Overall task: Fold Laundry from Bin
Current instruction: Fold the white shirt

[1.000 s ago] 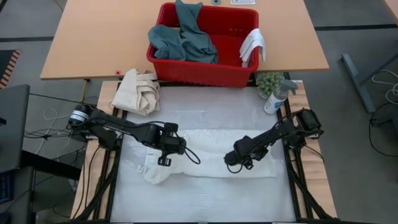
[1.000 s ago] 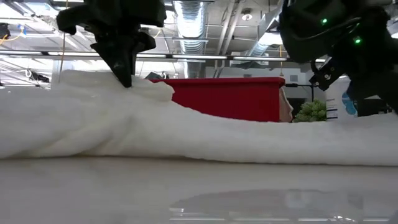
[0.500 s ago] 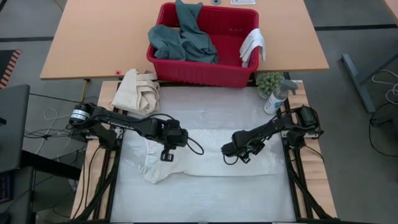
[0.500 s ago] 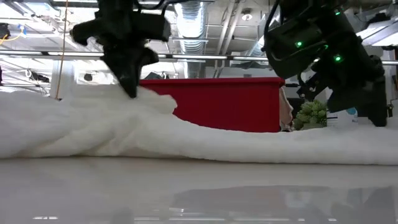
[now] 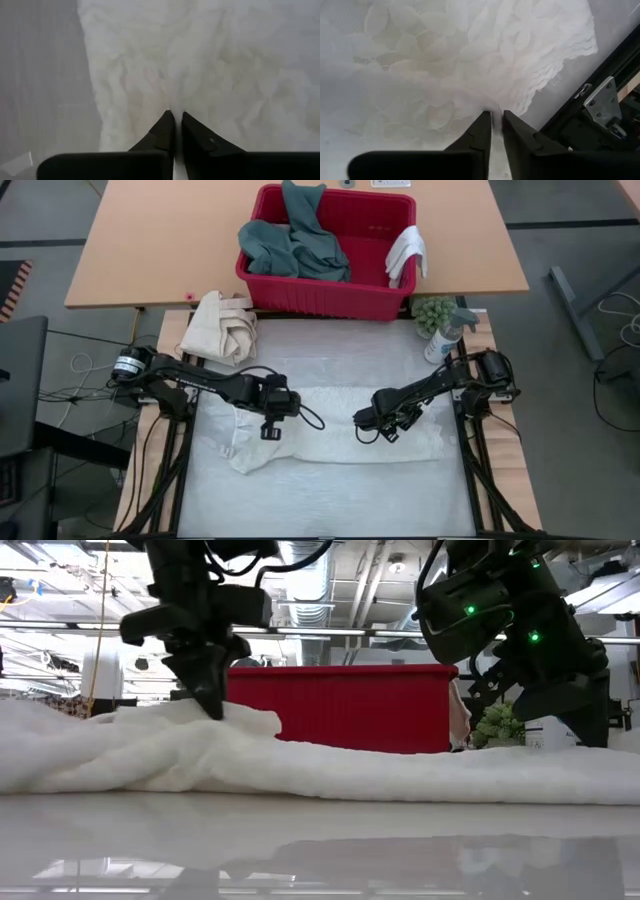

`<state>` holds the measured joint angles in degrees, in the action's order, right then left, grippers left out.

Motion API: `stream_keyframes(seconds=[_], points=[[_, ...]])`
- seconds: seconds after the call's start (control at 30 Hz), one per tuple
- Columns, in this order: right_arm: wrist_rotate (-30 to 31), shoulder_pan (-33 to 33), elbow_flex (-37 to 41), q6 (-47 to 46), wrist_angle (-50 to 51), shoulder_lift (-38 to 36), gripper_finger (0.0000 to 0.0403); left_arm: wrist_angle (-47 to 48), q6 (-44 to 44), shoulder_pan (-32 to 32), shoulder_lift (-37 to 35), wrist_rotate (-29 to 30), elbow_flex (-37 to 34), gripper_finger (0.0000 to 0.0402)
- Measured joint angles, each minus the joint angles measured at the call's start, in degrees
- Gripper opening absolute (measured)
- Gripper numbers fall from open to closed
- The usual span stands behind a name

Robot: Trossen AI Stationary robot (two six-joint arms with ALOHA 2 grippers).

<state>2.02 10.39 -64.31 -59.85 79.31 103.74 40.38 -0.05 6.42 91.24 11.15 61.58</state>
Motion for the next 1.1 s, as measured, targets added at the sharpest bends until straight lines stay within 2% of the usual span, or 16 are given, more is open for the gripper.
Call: stream_keyframes(seconds=[0.47,0.67,0.83,0.97,1.03,1.1], points=[[2.8,-0.4,0.0,-1.1,4.8,0.0,0.0154,1.0,-0.7,0.0,0.0,2.9,0.0,0.0112],[5.6,0.9,-0.7,-1.6,4.4,-2.4,0.0163,2.3,-0.4,0.0,-0.2,7.4,0.4,0.0128],[8.9,1.8,-1.0,-4.2,2.6,-7.2,0.0163,8.5,-2.6,0.0,-0.2,10.0,4.8,0.0129],[13.0,4.3,-1.0,-4.7,-2.6,-12.4,0.0163,14.2,-8.0,0.6,-2.5,2.9,9.0,0.0127],[15.3,6.0,-1.0,-4.6,-5.4,-14.7,0.0163,13.7,-13.2,2.3,-5.7,-1.2,9.3,0.0123],[17.7,8.3,-1.0,-3.8,-7.5,-16.3,0.0163,13.3,-18.5,5.7,-9.6,-2.7,8.6,0.0114]])
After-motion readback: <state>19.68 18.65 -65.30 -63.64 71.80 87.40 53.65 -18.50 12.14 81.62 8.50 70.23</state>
